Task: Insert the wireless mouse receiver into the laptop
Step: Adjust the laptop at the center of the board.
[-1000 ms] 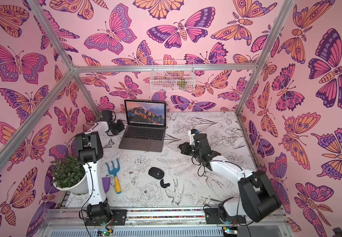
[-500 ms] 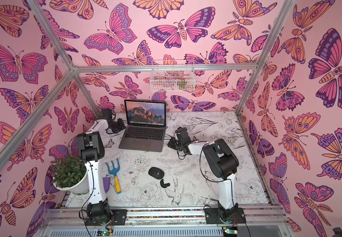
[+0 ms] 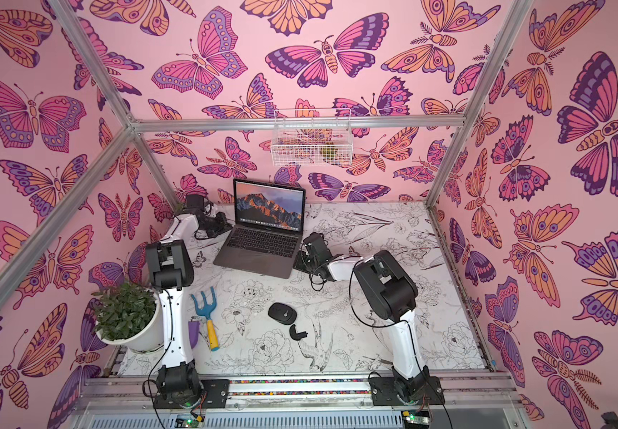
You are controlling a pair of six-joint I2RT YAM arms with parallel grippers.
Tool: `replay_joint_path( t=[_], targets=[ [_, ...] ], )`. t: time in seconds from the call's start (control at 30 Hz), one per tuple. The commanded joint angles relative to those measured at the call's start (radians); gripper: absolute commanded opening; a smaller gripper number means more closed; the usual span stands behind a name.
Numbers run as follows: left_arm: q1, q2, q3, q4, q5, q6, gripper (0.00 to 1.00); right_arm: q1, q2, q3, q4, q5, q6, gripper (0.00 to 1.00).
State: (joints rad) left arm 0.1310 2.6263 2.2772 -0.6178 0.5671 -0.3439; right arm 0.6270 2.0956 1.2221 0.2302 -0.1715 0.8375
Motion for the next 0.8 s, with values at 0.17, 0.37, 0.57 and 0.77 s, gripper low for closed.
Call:
replay_joint_path(
  t=[0.17,0.37,0.57,0.77],
  targets=[
    [-0.118,-0.001,-0.067,-0.194,0.116,0.143,0.08,0.158,-0.089,-0.152,0.031,0.029,0.029,0.00],
    [-0.126,-0.058,-0.147,-0.191,0.045,0.153,0.10,0.177,-0.149,-0.233,0.059,0.069,0.019,0.00],
    [-0.103,-0.117,-0.186,-0.171,-0.038,0.141,0.22,0.137,-0.315,-0.270,-0.102,0.109,-0.253,0.00],
    [-0.082,-0.214,-0.251,-0.126,-0.069,0.103,0.46,0.114,-0.386,-0.186,-0.417,0.042,-0.815,0.00]
  ],
)
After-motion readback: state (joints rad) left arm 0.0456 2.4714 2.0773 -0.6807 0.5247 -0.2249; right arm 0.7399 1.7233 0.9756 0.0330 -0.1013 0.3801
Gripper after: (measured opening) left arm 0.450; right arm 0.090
